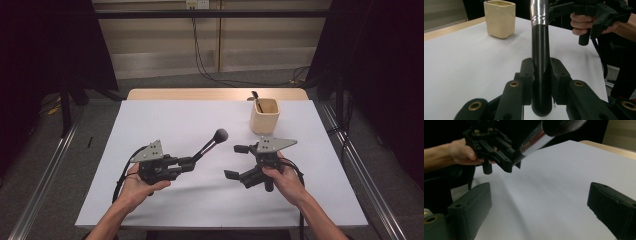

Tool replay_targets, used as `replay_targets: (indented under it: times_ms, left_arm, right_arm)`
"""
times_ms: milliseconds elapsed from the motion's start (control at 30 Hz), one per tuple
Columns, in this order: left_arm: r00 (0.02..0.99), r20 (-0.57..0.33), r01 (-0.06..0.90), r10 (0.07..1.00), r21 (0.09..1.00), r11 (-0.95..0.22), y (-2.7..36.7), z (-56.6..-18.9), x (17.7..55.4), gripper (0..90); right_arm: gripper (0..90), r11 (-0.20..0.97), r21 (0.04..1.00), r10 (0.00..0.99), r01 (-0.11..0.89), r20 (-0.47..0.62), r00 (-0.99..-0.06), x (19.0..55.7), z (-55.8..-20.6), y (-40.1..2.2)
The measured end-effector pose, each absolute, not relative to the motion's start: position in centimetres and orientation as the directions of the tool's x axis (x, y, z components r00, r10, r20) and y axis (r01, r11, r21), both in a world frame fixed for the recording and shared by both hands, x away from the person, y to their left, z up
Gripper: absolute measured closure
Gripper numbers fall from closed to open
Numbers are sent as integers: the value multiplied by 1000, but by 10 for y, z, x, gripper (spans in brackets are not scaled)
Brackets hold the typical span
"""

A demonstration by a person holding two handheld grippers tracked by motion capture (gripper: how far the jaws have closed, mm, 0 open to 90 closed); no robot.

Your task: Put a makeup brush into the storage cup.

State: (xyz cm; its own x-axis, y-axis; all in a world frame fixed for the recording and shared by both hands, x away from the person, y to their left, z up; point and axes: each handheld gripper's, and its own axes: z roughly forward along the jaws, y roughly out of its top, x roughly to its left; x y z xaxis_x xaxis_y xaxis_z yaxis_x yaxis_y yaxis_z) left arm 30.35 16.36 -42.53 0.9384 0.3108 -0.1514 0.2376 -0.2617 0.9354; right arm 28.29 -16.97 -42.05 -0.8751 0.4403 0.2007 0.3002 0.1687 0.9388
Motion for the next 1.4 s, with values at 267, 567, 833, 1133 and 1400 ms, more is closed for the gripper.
replay_targets:
  times_ms: [267,567,833,1133,1400]
  left_arm:
    - [939,-152,229,309,946,-228,153,-428,302,745]
    - [945,-143,211,293,954,-214,143,-424,302,745]
    - [953,-135,201,273,952,-232,138,-427,298,745]
    - [955,-131,201,265,946,-256,132,-433,296,745]
    - [960,-121,192,253,940,-281,126,-437,295,744]
  right_arm:
    - [25,116,951,393,287,222,-892,285,-415,-162]
    - [125,86,952,391,295,240,-889,289,-412,-154]
    - [244,67,949,391,308,259,-883,290,-415,-151]
    - [469,44,949,386,312,272,-881,291,-417,-151]
    - [637,16,943,378,333,303,-875,292,-419,-154]
